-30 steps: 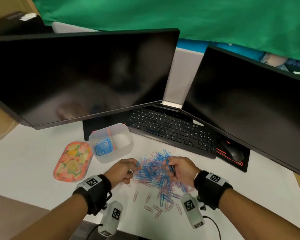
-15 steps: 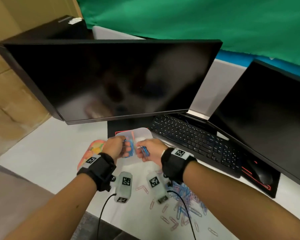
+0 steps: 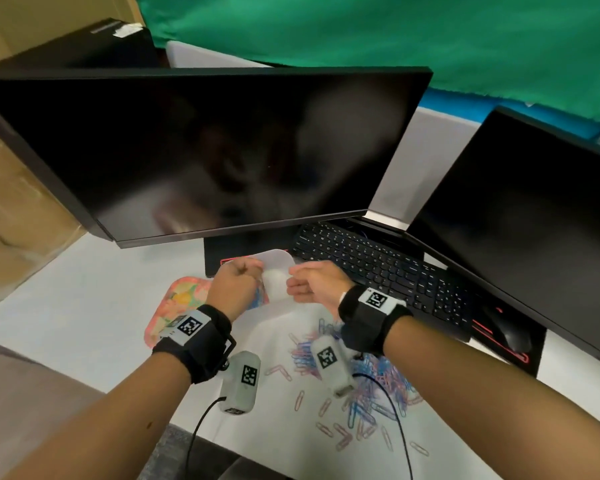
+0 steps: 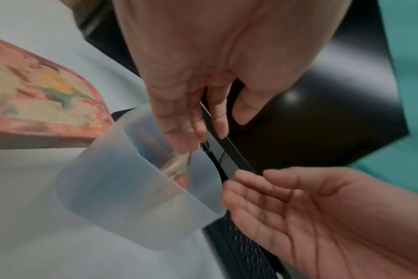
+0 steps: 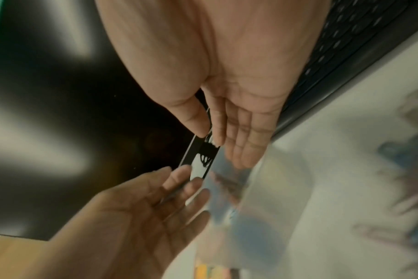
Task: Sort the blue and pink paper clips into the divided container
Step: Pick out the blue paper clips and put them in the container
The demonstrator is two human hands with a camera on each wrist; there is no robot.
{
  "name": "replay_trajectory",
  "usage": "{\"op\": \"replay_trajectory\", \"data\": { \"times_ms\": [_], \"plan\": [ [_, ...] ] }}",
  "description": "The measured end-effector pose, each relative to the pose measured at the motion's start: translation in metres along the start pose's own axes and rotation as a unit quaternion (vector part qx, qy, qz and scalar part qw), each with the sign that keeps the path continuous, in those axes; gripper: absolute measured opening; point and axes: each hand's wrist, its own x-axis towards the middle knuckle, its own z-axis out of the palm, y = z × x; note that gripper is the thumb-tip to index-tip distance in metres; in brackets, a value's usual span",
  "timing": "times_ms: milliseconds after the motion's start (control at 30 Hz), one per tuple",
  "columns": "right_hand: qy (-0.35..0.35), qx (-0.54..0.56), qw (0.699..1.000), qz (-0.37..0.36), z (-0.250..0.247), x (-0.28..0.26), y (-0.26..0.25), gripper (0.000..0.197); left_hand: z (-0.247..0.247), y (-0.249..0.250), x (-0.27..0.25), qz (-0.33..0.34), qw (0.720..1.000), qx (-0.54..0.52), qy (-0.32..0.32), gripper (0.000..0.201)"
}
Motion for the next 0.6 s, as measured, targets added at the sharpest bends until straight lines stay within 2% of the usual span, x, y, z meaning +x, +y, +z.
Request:
{"op": "replay_trajectory", "data": {
  "times_ms": [67,167,267,333,400,467,600],
  "plan": [
    [0.023,-0.067,0.997,-0.017,-0.031,-0.013,0.017,0.02,0.013,-0.001,-0.01,0.066,0.995,0.034,-0.069,0.022],
    [0.072,-0.193,0.978,-0.034,-0.077,-0.036,0.053,0.013,0.035,-0.011,-0.023,0.143,0.963,0.179,-0.145,0.023],
    [0.118,-0.302,0.945,-0.046,-0.111,-0.057,0.091,0.017,0.055,-0.028,-0.035,0.164,0.923,0.281,-0.205,0.013],
    [0.129,-0.336,0.932,-0.036,-0.123,-0.072,0.114,0.02,0.065,-0.044,-0.039,0.164,0.894,0.34,-0.242,0.014],
    [0.093,-0.37,0.923,-0.044,-0.123,-0.087,0.134,0.022,0.071,-0.058,-0.041,0.167,0.856,0.416,-0.259,0.015],
    [0.026,-0.443,0.893,-0.07,-0.114,-0.102,0.152,0.021,0.074,-0.069,-0.044,0.177,0.828,0.468,-0.253,0.019],
    [-0.067,-0.552,0.815,-0.164,-0.098,-0.105,0.178,0.03,0.073,-0.082,-0.045,0.191,0.828,0.479,-0.219,0.034]
  ]
}}
